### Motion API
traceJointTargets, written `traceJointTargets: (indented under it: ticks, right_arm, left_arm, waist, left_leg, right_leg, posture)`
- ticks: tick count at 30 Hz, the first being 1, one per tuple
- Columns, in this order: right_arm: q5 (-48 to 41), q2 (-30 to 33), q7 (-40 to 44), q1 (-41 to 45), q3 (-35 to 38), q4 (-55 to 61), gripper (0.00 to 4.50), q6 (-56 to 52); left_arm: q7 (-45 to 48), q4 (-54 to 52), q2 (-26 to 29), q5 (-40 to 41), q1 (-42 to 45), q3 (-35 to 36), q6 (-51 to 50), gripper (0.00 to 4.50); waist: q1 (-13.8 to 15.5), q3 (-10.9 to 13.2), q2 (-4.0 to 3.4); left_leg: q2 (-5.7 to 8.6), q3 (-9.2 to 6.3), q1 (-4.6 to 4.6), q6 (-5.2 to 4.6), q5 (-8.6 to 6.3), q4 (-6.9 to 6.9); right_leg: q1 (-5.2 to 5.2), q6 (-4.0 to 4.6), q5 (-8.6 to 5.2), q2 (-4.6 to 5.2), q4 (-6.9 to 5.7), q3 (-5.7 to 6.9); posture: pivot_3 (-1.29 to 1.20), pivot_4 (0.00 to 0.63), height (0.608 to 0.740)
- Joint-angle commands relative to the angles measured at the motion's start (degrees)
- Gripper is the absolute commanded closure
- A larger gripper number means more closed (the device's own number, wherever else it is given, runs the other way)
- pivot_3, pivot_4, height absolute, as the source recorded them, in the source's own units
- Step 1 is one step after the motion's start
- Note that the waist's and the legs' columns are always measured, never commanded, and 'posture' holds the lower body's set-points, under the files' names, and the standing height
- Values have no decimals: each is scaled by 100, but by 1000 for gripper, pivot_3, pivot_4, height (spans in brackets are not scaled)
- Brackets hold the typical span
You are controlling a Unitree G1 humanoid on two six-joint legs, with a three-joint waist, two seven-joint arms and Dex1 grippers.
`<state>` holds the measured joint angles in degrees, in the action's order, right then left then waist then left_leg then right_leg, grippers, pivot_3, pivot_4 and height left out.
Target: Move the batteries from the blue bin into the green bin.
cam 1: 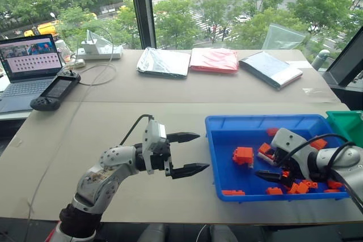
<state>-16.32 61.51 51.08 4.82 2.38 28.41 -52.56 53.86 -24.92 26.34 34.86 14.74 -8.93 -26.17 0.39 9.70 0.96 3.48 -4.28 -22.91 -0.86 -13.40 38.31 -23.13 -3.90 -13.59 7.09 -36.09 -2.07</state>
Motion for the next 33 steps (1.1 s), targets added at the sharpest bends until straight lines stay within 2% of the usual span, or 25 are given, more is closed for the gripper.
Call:
traceJointTargets:
  ticks: [1, 9, 12, 16, 17, 22, 33]
  right_arm:
    - [125, 42, -47, 75, -18, -174, 51, 271]
    - [267, 56, 6, 102, -256, -550, 51, 480]
    - [337, 89, 24, 112, -347, -582, 739, 546]
    - [442, 59, -48, 137, -424, -641, 2020, 689]
    - [462, 30, -83, 149, -434, -657, 2487, 703]
    - [540, -36, -199, 107, -445, -607, 4188, 633]
    - [139, -117, -795, 390, 1033, 205, 4260, -711]
  left_arm:
    - [-38, -211, 3, 44, 6, 48, 57, 0]
    - [-124, -252, 7, 57, 21, 48, 23, 0]
    - [-143, -261, 11, 63, 27, 48, 15, 0]
    - [-163, -264, 12, 72, 29, 48, 8, 0]
    - [-165, -262, 12, 73, 30, 47, 8, 0]
    - [-165, -268, 19, 75, 30, 46, 6, 0]
    - [-122, -247, 57, 82, 18, 63, 22, 0]
  waist:
    - [1, 0, 0]
    - [0, 0, 0]
    - [1, 0, 1]
    - [2, -2, 4]
    - [1, -2, 4]
    - [3, -2, 4]
    - [9, -3, 3]
  left_leg:
    - [0, 0, 0, 0, 0, 0]
    - [0, 0, 1, 0, 0, 0]
    - [0, 0, 2, 0, 0, 0]
    - [0, 0, 4, 0, 0, 0]
    - [0, 0, 5, 0, 0, 0]
    - [0, 0, 5, 0, 0, 0]
    - [1, 0, 2, 0, 0, 0]
  right_leg:
    - [1, 0, 0, 0, 0, 0]
    - [2, 0, 0, 0, 0, 0]
    - [2, 0, 0, 0, 0, 0]
    - [5, 0, 0, 0, 0, 0]
    - [5, 0, 0, 0, 0, 0]
    - [5, 0, 0, 0, 0, 0]
    - [0, 1, 1, 0, -2, -4]
  posture:
    - [0, 150, 740]
    - [0, 150, 740]
    - [0, 150, 740]
    - [0, 150, 740]
    - [0, 150, 740]
    - [0, 150, 740]
    - [0, 150, 740]
